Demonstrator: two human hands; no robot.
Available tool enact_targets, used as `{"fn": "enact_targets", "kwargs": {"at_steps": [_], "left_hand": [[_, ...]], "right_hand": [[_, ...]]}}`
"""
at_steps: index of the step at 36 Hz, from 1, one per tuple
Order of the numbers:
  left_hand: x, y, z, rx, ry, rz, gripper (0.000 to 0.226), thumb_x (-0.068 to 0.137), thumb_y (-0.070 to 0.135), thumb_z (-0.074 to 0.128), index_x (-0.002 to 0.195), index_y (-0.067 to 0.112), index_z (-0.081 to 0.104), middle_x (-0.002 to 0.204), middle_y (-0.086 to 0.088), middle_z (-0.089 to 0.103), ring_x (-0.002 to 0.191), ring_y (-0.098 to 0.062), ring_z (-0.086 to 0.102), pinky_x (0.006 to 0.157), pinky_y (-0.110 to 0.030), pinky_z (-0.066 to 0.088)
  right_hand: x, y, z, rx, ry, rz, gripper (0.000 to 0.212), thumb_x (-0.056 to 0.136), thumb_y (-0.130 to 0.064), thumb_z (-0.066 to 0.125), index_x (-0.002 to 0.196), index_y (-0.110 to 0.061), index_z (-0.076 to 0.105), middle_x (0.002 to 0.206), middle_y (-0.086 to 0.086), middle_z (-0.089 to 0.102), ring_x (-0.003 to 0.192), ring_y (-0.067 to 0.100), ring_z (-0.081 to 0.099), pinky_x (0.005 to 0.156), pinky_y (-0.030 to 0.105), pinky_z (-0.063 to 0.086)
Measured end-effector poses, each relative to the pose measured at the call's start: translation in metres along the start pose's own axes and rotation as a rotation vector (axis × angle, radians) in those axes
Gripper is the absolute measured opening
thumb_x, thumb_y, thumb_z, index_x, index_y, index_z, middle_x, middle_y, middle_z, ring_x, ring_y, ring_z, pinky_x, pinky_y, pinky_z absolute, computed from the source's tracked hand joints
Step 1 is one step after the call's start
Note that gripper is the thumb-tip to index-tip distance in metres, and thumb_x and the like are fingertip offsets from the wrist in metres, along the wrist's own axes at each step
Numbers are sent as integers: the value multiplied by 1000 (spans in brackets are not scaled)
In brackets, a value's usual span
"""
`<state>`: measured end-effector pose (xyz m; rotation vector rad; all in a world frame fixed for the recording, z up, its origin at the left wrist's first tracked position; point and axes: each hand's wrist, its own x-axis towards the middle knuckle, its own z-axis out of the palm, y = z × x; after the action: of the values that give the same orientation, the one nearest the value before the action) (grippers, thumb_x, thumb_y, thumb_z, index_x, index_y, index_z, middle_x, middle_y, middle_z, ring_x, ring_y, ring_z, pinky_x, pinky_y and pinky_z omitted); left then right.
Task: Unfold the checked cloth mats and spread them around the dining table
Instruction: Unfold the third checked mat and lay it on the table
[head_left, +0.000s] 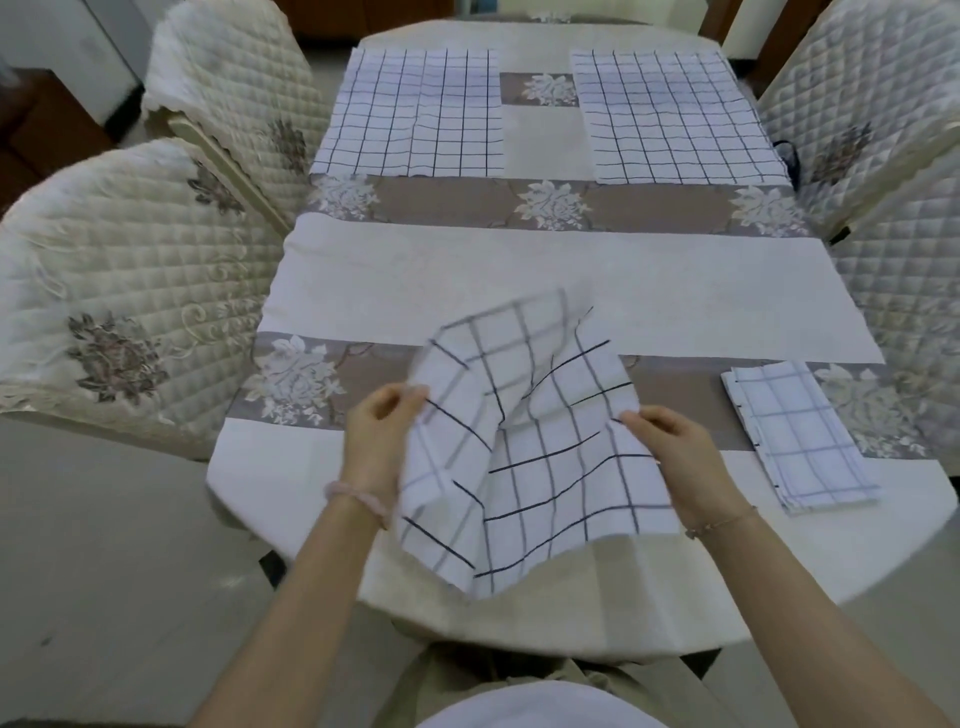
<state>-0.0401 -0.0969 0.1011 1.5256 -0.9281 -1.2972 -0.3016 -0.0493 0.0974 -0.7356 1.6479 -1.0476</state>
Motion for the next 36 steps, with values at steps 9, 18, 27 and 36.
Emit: {"fn": "enact_targets", "kwargs": {"at_steps": [9, 18, 27, 36], "left_hand": [[59, -47, -106, 217, 175, -275, 20, 88, 20, 61, 71, 14, 52, 67, -8, 42, 65, -17, 40, 58, -29, 33], [48, -57, -117, 324, 176, -301, 11, 90, 7, 53, 80, 9, 59, 80, -13, 58, 79, -25, 54, 74, -35, 46], [42, -49, -110, 345, 195, -222, 15, 87, 21, 63, 82, 7, 58, 80, -12, 57, 79, -23, 53, 74, -34, 43], [25, -57, -121, 281, 256, -200, 27, 80, 26, 65, 67, 12, 46, 66, -9, 49, 67, -18, 47, 66, -27, 38]], "right_hand": [[20, 24, -41, -230, 123, 112, 41, 79, -29, 65, 84, 11, 57, 73, 17, 50, 68, 27, 45, 67, 31, 39], [35, 56, -61, -352, 160, 198, 29, 86, -16, 60, 89, 13, 61, 86, 32, 63, 74, 26, 55, 80, 49, 53], [32, 38, -42, -277, 174, 92, 19, 91, -25, 57, 86, -8, 63, 69, 0, 53, 61, 15, 41, 54, 23, 31], [35, 32, -35, -227, 232, -16, 10, 88, -17, 61, 91, -8, 64, 86, 6, 59, 70, 12, 52, 62, 20, 40]]}}
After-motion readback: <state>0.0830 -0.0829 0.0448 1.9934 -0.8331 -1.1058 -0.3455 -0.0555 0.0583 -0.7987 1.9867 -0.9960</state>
